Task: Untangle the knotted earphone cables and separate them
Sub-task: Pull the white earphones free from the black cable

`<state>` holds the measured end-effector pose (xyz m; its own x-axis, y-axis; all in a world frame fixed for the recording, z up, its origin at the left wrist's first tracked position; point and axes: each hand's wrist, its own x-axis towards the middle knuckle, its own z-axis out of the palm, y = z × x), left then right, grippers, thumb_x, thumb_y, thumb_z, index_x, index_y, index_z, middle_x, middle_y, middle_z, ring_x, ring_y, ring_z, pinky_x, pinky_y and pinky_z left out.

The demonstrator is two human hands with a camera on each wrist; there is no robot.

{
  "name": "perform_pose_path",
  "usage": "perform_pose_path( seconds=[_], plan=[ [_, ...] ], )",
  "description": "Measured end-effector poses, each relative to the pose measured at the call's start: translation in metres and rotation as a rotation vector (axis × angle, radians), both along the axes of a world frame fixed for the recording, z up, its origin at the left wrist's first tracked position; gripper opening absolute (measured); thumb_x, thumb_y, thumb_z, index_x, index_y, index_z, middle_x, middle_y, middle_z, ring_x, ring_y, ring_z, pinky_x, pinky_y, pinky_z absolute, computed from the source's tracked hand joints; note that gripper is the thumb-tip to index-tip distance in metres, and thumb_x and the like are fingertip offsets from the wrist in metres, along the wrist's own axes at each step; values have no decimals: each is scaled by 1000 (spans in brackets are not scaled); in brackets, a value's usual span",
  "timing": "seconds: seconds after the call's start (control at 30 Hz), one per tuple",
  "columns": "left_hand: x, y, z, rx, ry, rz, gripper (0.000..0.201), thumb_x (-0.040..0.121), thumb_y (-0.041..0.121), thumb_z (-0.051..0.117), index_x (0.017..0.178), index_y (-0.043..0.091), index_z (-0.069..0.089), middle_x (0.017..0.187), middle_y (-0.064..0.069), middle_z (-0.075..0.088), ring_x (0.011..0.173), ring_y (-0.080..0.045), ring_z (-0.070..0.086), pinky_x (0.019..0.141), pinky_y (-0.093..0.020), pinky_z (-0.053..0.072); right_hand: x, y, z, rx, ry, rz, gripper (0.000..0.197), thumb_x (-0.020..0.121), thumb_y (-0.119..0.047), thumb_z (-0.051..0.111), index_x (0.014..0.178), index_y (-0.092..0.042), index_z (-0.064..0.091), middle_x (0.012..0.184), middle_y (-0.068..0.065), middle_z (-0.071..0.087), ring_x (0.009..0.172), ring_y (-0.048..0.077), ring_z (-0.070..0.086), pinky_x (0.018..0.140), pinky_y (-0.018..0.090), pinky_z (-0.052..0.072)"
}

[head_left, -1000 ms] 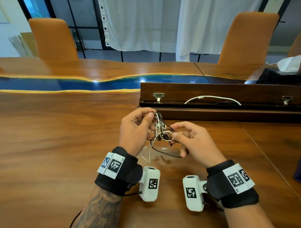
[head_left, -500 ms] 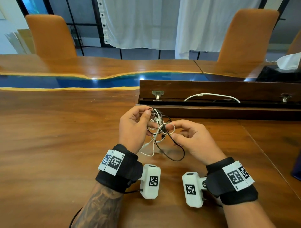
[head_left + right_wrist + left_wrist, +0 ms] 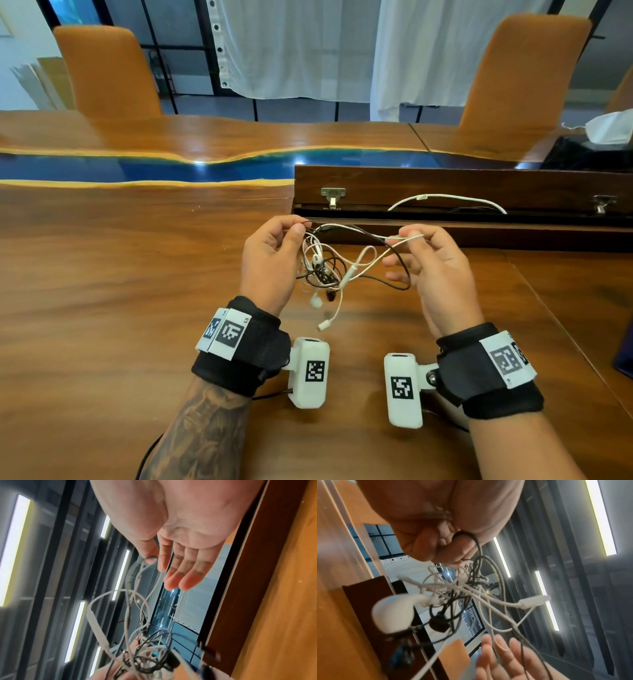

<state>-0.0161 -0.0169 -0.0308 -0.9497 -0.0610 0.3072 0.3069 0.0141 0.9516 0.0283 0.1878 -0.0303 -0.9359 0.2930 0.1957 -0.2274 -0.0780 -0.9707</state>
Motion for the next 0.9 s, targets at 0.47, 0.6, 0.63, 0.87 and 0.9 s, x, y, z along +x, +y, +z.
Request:
perform_pose_path(
  seconds=[0.47, 0.6, 0.63, 0.87, 0.9],
  plan=[
    [13, 11, 10, 78, -43, -212, 22, 108, 11, 38, 101, 15, 59, 81, 1, 66, 73, -13, 63, 62, -34, 53, 2, -14, -10, 374, -68, 121, 15, 97, -12, 65, 108, -23, 63, 65, -4, 60, 56, 13, 55, 59, 26, 48],
    [14, 13, 12, 181, -90, -305, 27, 106, 10, 39, 93, 17, 61, 82, -3, 65, 77, -17, 60, 67, -38, 53, -2, -10, -13, 396, -47, 7, 48, 87, -13, 76, 125, -33, 54, 104, -6, 61, 71, 21, 61, 73, 31, 57],
    [14, 13, 12, 211, -100, -314, 26, 105, 10, 40, 90, 16, 61, 80, -2, 64, 76, -18, 59, 66, -35, 53, -2, -9, -14, 416, -53, 20, 49, 87, -14, 76, 127, -34, 55, 111, -8, 61, 72, 17, 61, 72, 26, 56],
    [12, 10, 14, 152, -125, -264, 21, 92, 14, 50, 73, 11, 56, 71, 3, 61, 68, -15, 61, 57, -33, 52, 0, -11, -11, 361, -70, 77, 14, 95, -7, 65, 98, -22, 64, 92, 2, 76, 80, 16, 73, 62, 18, 50],
    [11, 9, 11, 70, -115, -208, 28, 98, 15, 51, 70, 12, 55, 68, 3, 60, 66, -16, 60, 58, -34, 50, 0, -12, -9, 332, -66, 74, 15, 96, -6, 64, 99, -20, 63, 90, 3, 76, 78, 17, 74, 61, 19, 52]
  ],
)
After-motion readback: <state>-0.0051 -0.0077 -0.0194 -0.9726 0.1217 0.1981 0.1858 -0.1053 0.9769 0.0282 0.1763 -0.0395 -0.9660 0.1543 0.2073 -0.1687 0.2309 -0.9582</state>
